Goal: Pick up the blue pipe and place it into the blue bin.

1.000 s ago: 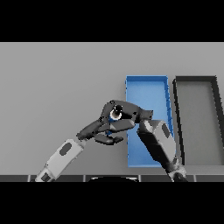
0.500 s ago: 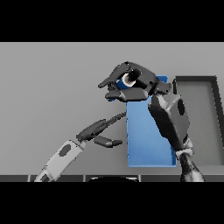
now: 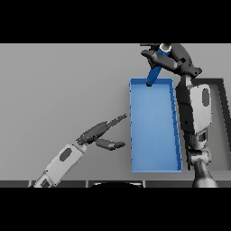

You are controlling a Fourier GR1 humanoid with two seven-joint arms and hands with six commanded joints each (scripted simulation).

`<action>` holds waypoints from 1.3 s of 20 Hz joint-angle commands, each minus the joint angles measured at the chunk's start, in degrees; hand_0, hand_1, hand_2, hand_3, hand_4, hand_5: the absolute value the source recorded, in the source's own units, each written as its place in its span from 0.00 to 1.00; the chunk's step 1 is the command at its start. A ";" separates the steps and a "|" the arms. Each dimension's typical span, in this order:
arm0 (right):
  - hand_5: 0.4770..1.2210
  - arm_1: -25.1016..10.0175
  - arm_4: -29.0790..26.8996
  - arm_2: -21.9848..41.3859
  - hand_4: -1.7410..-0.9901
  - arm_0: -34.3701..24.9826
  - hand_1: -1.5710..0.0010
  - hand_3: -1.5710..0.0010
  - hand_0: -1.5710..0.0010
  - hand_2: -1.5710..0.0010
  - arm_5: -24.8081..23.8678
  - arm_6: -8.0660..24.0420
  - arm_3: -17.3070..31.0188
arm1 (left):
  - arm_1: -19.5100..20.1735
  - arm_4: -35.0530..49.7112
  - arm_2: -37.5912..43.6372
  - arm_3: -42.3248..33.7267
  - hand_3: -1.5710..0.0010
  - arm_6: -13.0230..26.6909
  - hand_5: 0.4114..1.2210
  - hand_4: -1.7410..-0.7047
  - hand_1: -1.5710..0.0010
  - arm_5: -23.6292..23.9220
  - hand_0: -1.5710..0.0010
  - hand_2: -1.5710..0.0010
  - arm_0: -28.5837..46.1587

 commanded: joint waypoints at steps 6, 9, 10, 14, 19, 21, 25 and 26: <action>1.00 0.69 4.99 -1.91 0.32 10.80 0.00 0.00 0.00 0.00 -2.38 4.97 0.03 | 0.03 -0.11 0.12 0.31 1.00 -0.63 0.07 0.88 1.00 -0.15 1.00 1.00 -0.14; 1.00 1.32 7.72 -1.72 0.32 15.89 0.00 0.00 0.00 0.00 -5.94 7.95 -0.60 | -0.07 -0.96 -0.75 -0.32 1.00 -1.18 0.07 0.88 1.00 0.13 1.00 1.00 0.81; 1.00 0.41 8.32 -0.19 0.32 17.02 0.00 0.00 0.00 0.00 -7.34 7.95 0.51 | 0.68 -0.66 -0.18 -0.41 1.00 -1.33 0.07 0.88 1.00 -0.08 1.00 1.00 0.73; 1.00 -3.36 5.20 7.90 0.18 22.07 0.00 0.34 0.00 0.00 -10.73 7.95 1.37 | 0.22 0.10 0.07 -0.82 1.00 0.00 0.08 0.88 1.00 0.12 1.00 1.00 0.30; 0.96 -11.17 -6.65 23.97 0.28 23.66 0.12 0.49 0.07 0.15 -21.20 7.95 5.05 | 0.11 -0.30 -0.47 -1.01 1.00 -0.14 0.08 0.88 1.00 0.24 1.00 1.00 0.90; 0.92 -15.19 -15.17 31.48 0.45 22.97 0.44 0.67 0.40 0.46 -23.26 7.96 5.99 | -0.48 -0.65 -0.75 -0.43 1.00 0.07 0.08 0.88 1.00 0.37 1.00 1.00 0.54; 0.82 -21.15 -20.86 41.55 0.67 18.89 0.77 0.87 0.76 0.78 -22.59 6.81 4.37 | -0.43 -0.74 -0.75 -1.02 1.00 0.09 0.08 0.88 1.00 0.78 1.00 1.00 0.76; 0.76 -22.21 -18.85 43.21 0.70 18.02 0.82 0.89 0.80 0.82 -21.01 6.36 3.95 | -0.36 -0.62 -0.83 -0.55 1.00 -0.32 0.08 0.88 1.00 0.42 1.00 1.00 0.99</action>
